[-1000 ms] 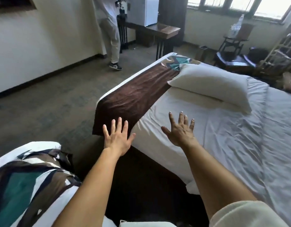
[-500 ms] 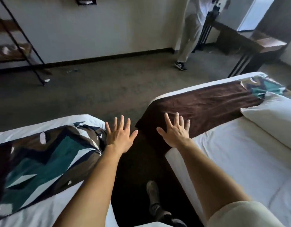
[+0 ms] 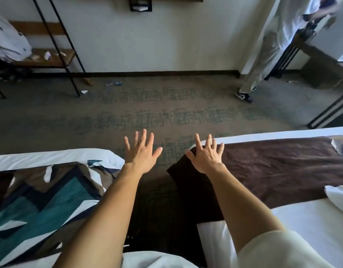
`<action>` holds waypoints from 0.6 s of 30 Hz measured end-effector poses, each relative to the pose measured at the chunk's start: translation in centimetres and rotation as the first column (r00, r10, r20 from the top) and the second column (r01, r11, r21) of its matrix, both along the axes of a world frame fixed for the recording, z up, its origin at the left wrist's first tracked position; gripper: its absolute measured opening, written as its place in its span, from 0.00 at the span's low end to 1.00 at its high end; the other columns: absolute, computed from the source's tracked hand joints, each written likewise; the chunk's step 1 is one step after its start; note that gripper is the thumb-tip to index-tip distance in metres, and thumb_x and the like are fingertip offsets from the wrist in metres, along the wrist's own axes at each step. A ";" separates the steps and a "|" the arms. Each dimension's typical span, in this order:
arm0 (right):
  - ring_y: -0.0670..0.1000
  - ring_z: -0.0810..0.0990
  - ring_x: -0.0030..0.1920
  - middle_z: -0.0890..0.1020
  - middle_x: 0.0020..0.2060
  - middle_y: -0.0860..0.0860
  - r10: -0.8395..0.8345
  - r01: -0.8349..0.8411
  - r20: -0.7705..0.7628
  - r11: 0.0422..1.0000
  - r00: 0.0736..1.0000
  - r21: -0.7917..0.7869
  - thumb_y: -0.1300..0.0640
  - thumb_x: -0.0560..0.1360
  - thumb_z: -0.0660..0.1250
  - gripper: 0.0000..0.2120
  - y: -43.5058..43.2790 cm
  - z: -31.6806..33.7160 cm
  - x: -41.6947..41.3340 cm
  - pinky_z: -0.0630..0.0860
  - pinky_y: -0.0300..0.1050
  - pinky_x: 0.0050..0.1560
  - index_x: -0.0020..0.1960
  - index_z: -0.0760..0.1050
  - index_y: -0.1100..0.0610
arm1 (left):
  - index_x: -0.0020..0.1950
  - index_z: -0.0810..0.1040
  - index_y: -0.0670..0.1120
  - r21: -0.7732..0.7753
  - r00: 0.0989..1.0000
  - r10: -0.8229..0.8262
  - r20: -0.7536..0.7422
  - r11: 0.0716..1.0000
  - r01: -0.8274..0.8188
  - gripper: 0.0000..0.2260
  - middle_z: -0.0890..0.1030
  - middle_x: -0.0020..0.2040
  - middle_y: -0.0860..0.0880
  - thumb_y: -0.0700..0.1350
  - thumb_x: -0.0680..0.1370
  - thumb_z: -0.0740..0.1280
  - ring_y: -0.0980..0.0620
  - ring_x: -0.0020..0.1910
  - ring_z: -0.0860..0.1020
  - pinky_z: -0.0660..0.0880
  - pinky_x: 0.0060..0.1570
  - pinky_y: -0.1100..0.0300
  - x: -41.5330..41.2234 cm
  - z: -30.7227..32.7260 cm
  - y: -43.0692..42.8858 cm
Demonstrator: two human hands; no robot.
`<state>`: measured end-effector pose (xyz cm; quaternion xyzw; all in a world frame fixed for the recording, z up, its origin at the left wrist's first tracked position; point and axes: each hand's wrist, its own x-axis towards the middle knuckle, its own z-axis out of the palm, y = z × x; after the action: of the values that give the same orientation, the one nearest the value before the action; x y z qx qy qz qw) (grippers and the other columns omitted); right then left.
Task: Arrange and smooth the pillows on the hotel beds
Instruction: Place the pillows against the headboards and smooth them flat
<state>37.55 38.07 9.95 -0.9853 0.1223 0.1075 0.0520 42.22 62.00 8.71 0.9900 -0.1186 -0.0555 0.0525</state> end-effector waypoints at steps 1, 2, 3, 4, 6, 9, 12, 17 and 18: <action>0.64 0.42 0.81 0.44 0.81 0.64 0.008 -0.008 0.003 1.000 1.000 0.003 0.30 0.80 0.46 0.38 -0.4 0.0 1.5 0.38 0.70 0.75 0.82 0.37 0.46 | 0.83 0.48 0.51 -0.005 1.000 0.013 -0.004 1.000 -0.013 0.34 0.45 0.84 0.46 0.67 0.81 0.42 0.42 0.82 0.42 0.34 0.74 0.33 1.3 -0.1 -0.2; 0.63 0.42 0.81 0.43 0.81 0.63 0.015 -0.015 0.009 1.000 1.000 0.004 0.30 0.80 0.46 0.38 -0.7 0.0 2.8 0.37 0.70 0.75 0.82 0.37 0.46 | 0.83 0.48 0.51 -0.011 1.000 0.020 -0.005 1.000 -0.020 0.34 0.45 0.84 0.47 0.67 0.81 0.41 0.42 0.82 0.42 0.34 0.73 0.33 2.4 -0.2 -0.4; 0.63 0.42 0.81 0.43 0.81 0.63 0.019 -0.019 0.010 1.000 1.000 0.007 0.30 0.80 0.46 0.38 -1.0 -0.1 4.4 0.37 0.69 0.75 0.82 0.37 0.46 | 0.83 0.48 0.51 -0.015 1.000 0.023 -0.009 1.000 -0.023 0.35 0.45 0.84 0.47 0.68 0.80 0.41 0.42 0.82 0.42 0.33 0.73 0.34 3.8 -0.4 -0.6; 0.63 0.41 0.81 0.43 0.81 0.63 0.019 -0.019 0.007 1.000 1.000 0.009 0.30 0.80 0.46 0.38 -1.2 -0.2 5.9 0.36 0.69 0.75 0.82 0.37 0.46 | 0.83 0.48 0.51 -0.016 1.000 0.022 -0.014 1.000 -0.022 0.35 0.45 0.84 0.47 0.68 0.80 0.40 0.42 0.82 0.42 0.32 0.73 0.34 5.2 -0.6 -0.8; 0.63 0.41 0.81 0.42 0.81 0.62 0.018 -0.018 -0.004 1.000 1.000 0.006 0.30 0.80 0.46 0.39 -1.6 -0.5 9.2 0.36 0.69 0.75 0.82 0.36 0.46 | 0.83 0.49 0.52 -0.007 1.000 0.009 -0.024 1.000 -0.009 0.36 0.45 0.84 0.47 0.69 0.79 0.39 0.42 0.82 0.42 0.32 0.72 0.34 8.3 -1.2 -1.1; 0.63 0.41 0.81 0.42 0.81 0.63 0.008 -0.008 -0.020 1.000 1.000 0.012 0.30 0.79 0.47 0.39 -2.1 -0.9 14.2 0.35 0.69 0.75 0.82 0.35 0.46 | 0.83 0.50 0.51 -0.004 0.999 -0.002 -0.032 1.000 0.002 0.36 0.46 0.84 0.47 0.69 0.79 0.41 0.42 0.82 0.42 0.32 0.73 0.33 13.6 -1.8 -1.6; 0.64 0.41 0.81 0.43 0.81 0.63 -0.025 0.026 -0.018 1.000 1.000 0.016 0.31 0.79 0.48 0.39 -2.6 -1.2 19.7 0.35 0.69 0.75 0.82 0.36 0.45 | 0.83 0.49 0.51 0.010 0.999 -0.027 -0.047 1.000 0.027 0.35 0.45 0.84 0.46 0.69 0.80 0.43 0.41 0.82 0.42 0.33 0.73 0.33 19.5 -2.0 -2.2; 0.64 0.42 0.81 0.44 0.81 0.63 -0.118 0.118 -0.016 0.992 0.993 0.038 0.29 0.79 0.48 0.39 -3.3 -1.0 29.7 0.37 0.70 0.75 0.82 0.37 0.45 | 0.83 0.48 0.52 0.048 0.995 -0.067 -0.070 0.996 0.070 0.36 0.44 0.84 0.48 0.70 0.80 0.42 0.42 0.82 0.41 0.33 0.73 0.34 30.6 -1.7 -2.7; 0.64 0.42 0.81 0.44 0.81 0.63 -0.132 0.133 -0.018 0.990 0.991 0.042 0.29 0.79 0.47 0.39 -3.5 -0.9 31.7 0.37 0.70 0.75 0.82 0.37 0.45 | 0.83 0.47 0.52 0.053 0.994 -0.079 -0.082 0.995 0.083 0.36 0.43 0.84 0.48 0.70 0.80 0.42 0.43 0.82 0.41 0.32 0.73 0.34 32.8 -1.6 -2.9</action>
<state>69.28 34.60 9.04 -0.9728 0.1855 0.1138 0.0794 75.06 59.14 7.09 0.9825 -0.1548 -0.1003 0.0270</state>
